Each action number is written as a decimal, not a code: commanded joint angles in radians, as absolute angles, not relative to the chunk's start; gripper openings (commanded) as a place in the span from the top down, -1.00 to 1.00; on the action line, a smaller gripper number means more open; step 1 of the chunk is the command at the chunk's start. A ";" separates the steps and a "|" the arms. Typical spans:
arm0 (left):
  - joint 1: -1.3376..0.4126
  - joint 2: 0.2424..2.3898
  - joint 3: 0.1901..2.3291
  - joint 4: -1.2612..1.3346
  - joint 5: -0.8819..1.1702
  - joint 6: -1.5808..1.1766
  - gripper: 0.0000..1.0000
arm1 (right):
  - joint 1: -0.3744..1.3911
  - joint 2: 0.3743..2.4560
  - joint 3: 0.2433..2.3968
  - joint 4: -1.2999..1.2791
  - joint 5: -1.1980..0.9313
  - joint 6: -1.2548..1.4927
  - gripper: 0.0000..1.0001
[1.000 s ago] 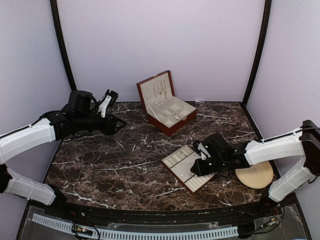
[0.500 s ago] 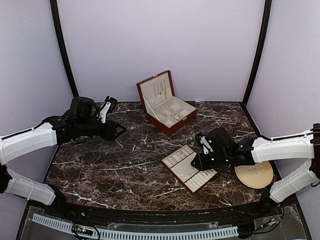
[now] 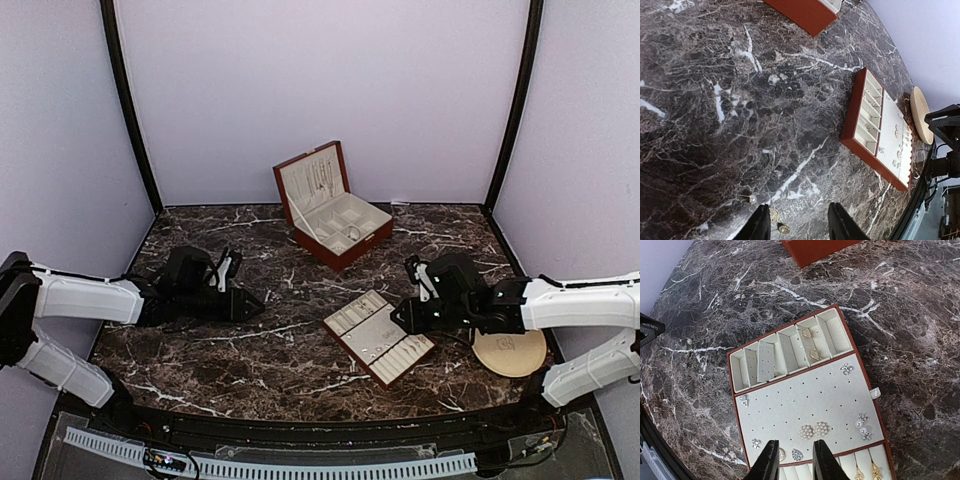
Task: Organize the mixed jewelry
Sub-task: Pick up the earring from the center of the board.
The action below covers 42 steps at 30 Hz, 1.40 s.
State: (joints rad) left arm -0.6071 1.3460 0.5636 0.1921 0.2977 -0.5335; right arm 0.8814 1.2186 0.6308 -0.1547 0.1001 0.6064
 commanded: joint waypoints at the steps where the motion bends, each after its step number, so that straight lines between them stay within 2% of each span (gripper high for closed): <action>1: -0.617 1.439 0.567 0.327 0.344 -0.618 0.22 | 0.876 1.202 0.605 -0.101 0.114 0.624 0.50; 12: -0.627 1.559 0.627 0.279 0.288 -0.586 0.41 | 0.875 1.181 0.584 -0.094 0.120 0.638 0.48; 42: -0.658 1.602 0.637 0.225 0.171 -0.517 0.42 | 0.874 1.194 0.575 -0.083 0.111 0.646 0.47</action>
State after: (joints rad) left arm -0.6514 1.5932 0.6201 0.2462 0.1825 -0.5339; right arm 0.8814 1.1999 0.5880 -0.1123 0.1059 0.6346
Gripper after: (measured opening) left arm 0.291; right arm 0.264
